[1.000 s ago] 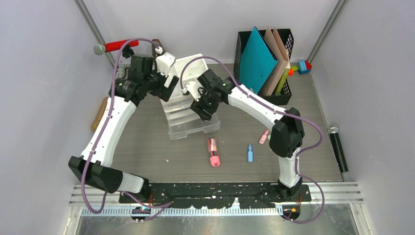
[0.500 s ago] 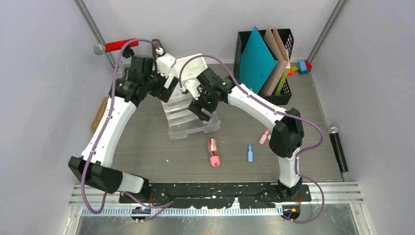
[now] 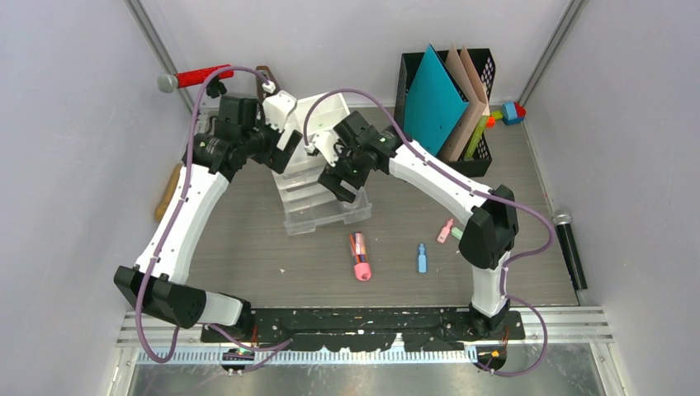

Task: Organize the desk
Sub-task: Place the stationery in the drawer.

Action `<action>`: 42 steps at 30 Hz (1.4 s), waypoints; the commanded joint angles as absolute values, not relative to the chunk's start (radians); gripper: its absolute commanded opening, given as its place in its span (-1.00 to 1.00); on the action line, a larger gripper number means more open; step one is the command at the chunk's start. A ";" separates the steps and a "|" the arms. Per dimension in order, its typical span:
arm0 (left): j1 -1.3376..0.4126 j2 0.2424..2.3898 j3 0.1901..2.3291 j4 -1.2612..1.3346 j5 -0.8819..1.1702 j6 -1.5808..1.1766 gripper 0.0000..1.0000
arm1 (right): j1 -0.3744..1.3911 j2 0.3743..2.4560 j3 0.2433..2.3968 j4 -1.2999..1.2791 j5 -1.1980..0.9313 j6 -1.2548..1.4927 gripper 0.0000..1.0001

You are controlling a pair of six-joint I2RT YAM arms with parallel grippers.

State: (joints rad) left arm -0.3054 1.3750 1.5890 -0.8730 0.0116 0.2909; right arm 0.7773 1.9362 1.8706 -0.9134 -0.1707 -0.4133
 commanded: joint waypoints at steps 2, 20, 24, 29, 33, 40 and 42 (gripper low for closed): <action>-0.302 1.342 1.605 -0.865 0.040 0.280 0.99 | 0.789 1.884 1.884 -0.903 -0.180 -0.438 0.64; -0.302 1.337 1.573 -0.855 0.045 0.291 0.99 | 0.807 2.016 1.888 -0.834 -0.079 -0.471 0.34; -0.302 1.338 1.567 -0.851 0.041 0.297 0.99 | 0.807 2.008 1.869 -0.833 -0.045 -0.483 0.30; -0.302 1.345 1.545 -0.831 0.038 0.310 0.99 | 0.808 1.989 1.852 -0.839 -0.018 -0.494 0.27; -0.302 1.353 1.535 -0.827 0.033 0.317 0.99 | 0.816 1.988 1.855 -0.858 0.024 -0.505 0.25; -0.302 1.352 1.532 -0.822 0.031 0.322 0.99 | 0.840 2.013 1.881 -0.877 0.061 -0.503 0.27; -0.302 1.352 1.531 -0.825 0.031 0.322 0.99 | 0.843 2.020 1.891 -0.876 0.062 -0.493 0.38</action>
State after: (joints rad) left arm -0.3054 1.3720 1.5326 -0.8654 0.0269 0.3153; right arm 0.8295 2.0163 1.8584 -0.8642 0.0109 -0.4858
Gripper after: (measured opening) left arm 0.996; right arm 0.646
